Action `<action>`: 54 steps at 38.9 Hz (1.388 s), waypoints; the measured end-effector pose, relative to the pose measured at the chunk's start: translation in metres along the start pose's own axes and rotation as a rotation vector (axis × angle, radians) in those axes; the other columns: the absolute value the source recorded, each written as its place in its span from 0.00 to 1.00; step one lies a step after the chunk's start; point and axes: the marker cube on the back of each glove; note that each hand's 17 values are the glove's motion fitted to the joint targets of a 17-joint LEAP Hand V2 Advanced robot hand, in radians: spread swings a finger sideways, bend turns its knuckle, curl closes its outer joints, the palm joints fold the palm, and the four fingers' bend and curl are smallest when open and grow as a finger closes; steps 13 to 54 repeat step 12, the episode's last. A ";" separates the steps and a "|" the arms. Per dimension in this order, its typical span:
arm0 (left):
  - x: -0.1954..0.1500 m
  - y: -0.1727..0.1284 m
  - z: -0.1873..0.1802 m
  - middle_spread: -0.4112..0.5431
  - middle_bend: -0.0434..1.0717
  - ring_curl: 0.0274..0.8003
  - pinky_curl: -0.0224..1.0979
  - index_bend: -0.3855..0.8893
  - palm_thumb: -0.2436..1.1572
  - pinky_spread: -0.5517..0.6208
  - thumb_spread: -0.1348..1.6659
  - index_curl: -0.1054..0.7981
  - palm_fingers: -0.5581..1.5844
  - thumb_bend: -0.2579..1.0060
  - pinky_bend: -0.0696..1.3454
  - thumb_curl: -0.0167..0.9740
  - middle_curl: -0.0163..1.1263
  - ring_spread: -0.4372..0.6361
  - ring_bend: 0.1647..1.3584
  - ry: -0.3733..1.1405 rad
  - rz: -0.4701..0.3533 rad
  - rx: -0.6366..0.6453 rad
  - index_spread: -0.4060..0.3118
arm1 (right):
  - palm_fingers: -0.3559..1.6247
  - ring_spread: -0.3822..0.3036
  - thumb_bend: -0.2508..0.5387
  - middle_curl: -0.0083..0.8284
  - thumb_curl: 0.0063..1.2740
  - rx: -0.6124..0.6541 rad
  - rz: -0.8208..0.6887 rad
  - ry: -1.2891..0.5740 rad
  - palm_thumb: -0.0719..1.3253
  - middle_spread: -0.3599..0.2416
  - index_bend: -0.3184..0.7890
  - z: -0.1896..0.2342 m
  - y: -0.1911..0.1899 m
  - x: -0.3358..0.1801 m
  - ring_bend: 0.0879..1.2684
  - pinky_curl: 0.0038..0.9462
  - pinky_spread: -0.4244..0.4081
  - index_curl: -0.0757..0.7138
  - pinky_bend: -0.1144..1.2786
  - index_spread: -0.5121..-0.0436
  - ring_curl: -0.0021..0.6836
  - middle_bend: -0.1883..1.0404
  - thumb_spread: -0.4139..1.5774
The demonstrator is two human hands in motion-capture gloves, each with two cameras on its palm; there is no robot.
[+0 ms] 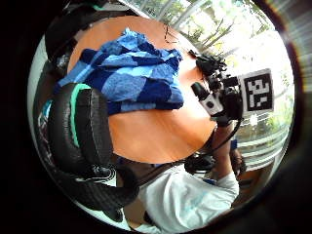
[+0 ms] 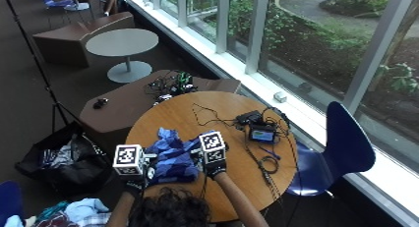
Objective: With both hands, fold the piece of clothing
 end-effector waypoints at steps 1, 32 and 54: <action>0.006 0.000 -0.002 0.35 0.21 0.37 0.33 0.42 0.37 0.77 0.91 0.50 0.50 0.28 0.26 0.27 0.37 0.49 0.28 -0.025 0.010 0.001 0.35 | 0.39 0.51 0.28 0.51 0.31 -0.018 0.023 0.010 0.49 0.43 0.52 -0.001 0.004 0.009 0.10 0.42 0.67 0.51 0.37 0.40 0.47 0.31 0.88; 0.044 0.003 -0.014 0.34 0.20 0.37 0.33 0.43 0.36 0.78 0.89 0.51 0.49 0.25 0.25 0.28 0.35 0.49 0.26 -0.125 0.077 -0.058 0.34 | 0.33 0.59 0.30 0.48 0.29 -0.120 0.106 0.042 0.43 0.45 0.46 -0.004 0.026 0.043 0.07 0.36 0.78 0.53 0.29 0.33 0.39 0.31 0.92; 0.044 0.003 -0.014 0.34 0.20 0.37 0.33 0.43 0.36 0.78 0.89 0.51 0.49 0.25 0.25 0.28 0.35 0.49 0.26 -0.125 0.077 -0.058 0.34 | 0.33 0.59 0.30 0.48 0.29 -0.120 0.106 0.042 0.43 0.45 0.46 -0.004 0.026 0.043 0.07 0.36 0.78 0.53 0.29 0.33 0.39 0.31 0.92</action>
